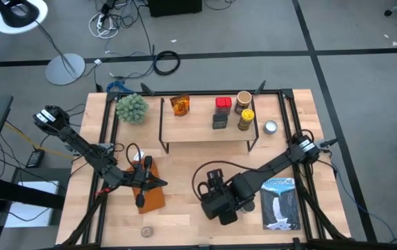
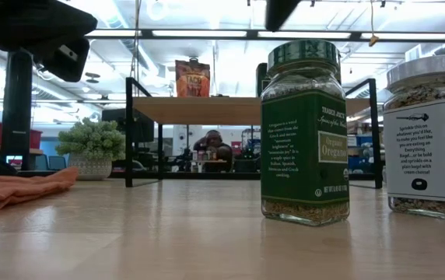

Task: Shelf spices
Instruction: Put the green seasoning bottle on the shelf

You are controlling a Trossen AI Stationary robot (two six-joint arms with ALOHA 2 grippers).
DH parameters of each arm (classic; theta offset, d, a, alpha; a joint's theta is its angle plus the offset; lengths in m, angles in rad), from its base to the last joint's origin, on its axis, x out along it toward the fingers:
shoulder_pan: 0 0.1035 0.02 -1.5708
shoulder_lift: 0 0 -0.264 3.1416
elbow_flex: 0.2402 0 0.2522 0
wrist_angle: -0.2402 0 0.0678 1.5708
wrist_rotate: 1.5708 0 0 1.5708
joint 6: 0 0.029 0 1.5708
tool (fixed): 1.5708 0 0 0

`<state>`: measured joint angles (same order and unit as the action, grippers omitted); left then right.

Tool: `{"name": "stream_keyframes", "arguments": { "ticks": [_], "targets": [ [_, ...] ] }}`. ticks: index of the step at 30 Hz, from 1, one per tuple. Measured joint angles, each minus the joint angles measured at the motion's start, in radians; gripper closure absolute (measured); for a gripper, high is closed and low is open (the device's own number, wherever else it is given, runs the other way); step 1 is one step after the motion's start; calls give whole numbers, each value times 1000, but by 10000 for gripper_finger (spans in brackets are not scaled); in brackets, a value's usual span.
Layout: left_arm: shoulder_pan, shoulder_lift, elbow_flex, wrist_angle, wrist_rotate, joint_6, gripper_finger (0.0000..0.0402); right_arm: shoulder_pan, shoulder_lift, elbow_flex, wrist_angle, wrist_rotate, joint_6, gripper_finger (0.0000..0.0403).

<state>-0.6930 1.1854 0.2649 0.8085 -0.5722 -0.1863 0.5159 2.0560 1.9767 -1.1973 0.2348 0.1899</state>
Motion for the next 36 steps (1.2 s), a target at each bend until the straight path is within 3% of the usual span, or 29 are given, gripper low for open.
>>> {"name": "stream_keyframes", "arguments": {
  "ticks": [5, 9, 25, 36],
  "targets": [
    [0, 0, 0, 0, 1, -8, 400, 0, 21, 28, -11, -44, -15, 59],
    [0, 0, 0, 0, 1, -9, 400, 0, 21, 7, -9, -72, -41, 49],
    [0, 0, 0, -1, 1, -35, 400, -7, 21, -127, 124, -82, -108, 80],
    [0, 0, 0, -1, 1, -35, 400, -22, 21, -202, 232, -157, -135, 110]
  ]
}}
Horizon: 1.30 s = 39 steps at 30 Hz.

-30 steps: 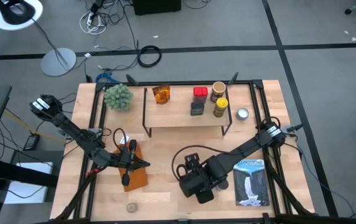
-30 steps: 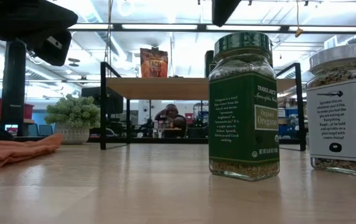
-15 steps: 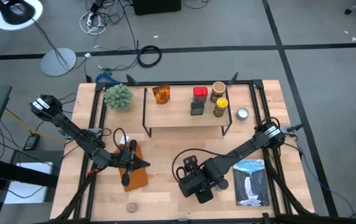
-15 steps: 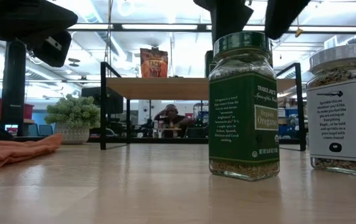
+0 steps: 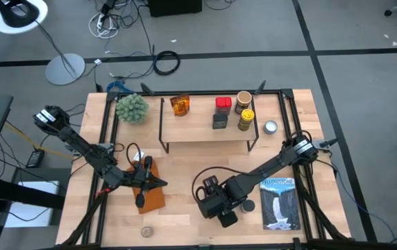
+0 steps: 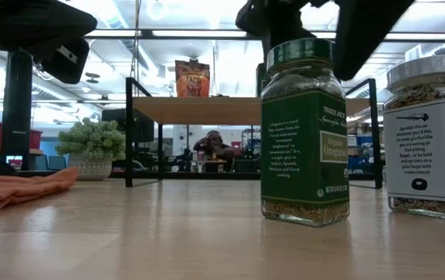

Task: Shelf spices
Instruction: Put the green seasoning bottle on the shelf

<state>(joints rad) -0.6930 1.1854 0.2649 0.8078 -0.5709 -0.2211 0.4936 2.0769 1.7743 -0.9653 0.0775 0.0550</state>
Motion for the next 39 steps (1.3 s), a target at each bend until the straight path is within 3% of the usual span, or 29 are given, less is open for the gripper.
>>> {"name": "stream_keyframes", "arguments": {
  "ticks": [9, 18, 21, 26, 39],
  "targets": [
    [0, 0, 0, 0, 0, 0, 400, 0, 0, -65, 31, 6, -108, 110],
    [0, 0, 0, 0, 0, 5, 400, 0, 0, -84, 106, 7, -115, 112],
    [0, 0, 0, 0, 0, 5, 400, 0, 0, -84, 104, 7, -113, 133],
    [0, 0, 0, 0, 0, 6, 400, 0, -1, -84, 104, 5, -112, 209],
    [0, 0, 0, -11, 0, 3, 400, -10, -2, 1, 32, 7, -56, 209]
  ]
}}
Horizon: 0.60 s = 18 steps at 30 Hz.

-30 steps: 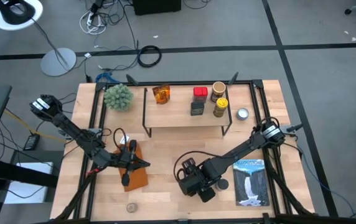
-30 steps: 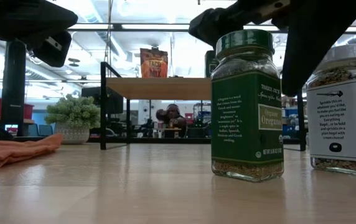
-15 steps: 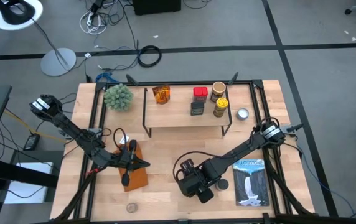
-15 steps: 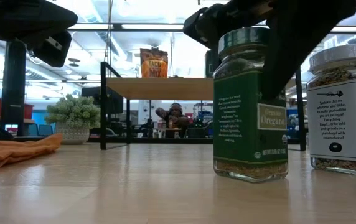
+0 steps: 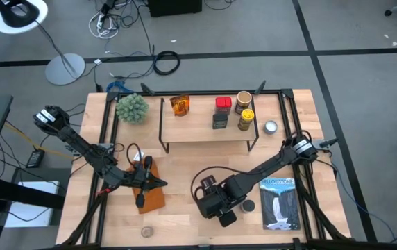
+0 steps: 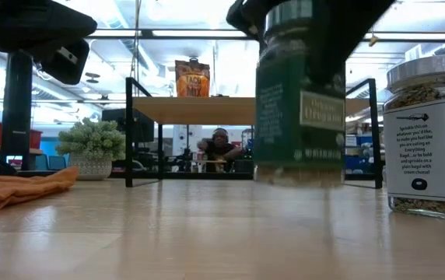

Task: Shelf spices
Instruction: Put the green seasoning bottle on the shelf

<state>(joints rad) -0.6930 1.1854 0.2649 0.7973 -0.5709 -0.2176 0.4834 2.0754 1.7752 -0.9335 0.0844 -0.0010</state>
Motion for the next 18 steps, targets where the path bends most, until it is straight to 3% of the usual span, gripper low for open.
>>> {"name": "stream_keyframes", "arguments": {
  "ticks": [11, 18],
  "targets": [
    [0, 0, 0, -6, 0, -3, 400, -82, -2, 272, -278, 70, 26, 209],
    [0, 0, 0, -5, 0, -3, 400, -205, -2, 456, -405, 87, -39, 209]
  ]
}}
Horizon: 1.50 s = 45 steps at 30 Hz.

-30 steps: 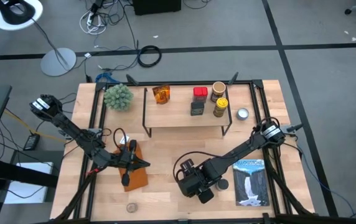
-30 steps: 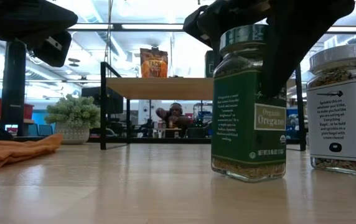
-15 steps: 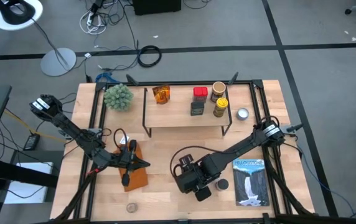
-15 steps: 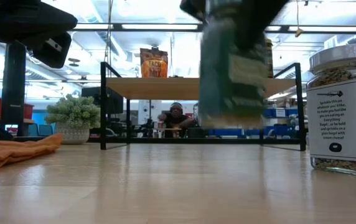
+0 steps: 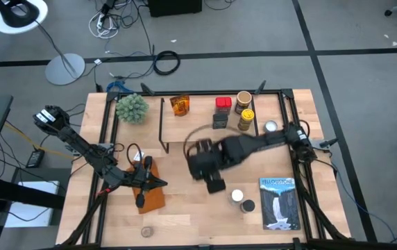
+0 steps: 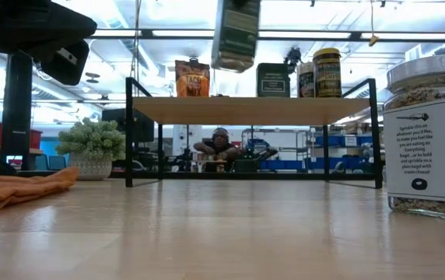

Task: Shelf spices
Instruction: Put the green seasoning bottle on the shelf

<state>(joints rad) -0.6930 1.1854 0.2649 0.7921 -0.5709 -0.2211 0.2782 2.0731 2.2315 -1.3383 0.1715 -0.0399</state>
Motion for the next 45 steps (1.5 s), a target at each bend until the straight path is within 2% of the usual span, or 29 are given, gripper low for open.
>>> {"name": "stream_keyframes", "arguments": {
  "ticks": [6, 19, 27, 30, 36, 45],
  "targets": [
    [0, 0, 0, -1, 0, 0, 400, -134, -1, 126, -97, 0, -41, 209],
    [1, 0, -1, -16, 0, -44, 400, -399, -23, 125, -69, -8, -216, 209],
    [52, 0, -1, -49, 0, 12, 400, -539, -21, 125, 18, -95, -298, 209],
    [80, 0, -1, -72, 44, 8, 400, -590, -17, 125, 10, -101, -303, 209],
    [169, -3, -1, -71, 179, 3, 400, -666, -15, 125, 2, -189, -321, 209],
    [303, -6, -1, -74, 329, 10, 400, -673, -13, 67, -6, -221, -381, 209]
  ]
}}
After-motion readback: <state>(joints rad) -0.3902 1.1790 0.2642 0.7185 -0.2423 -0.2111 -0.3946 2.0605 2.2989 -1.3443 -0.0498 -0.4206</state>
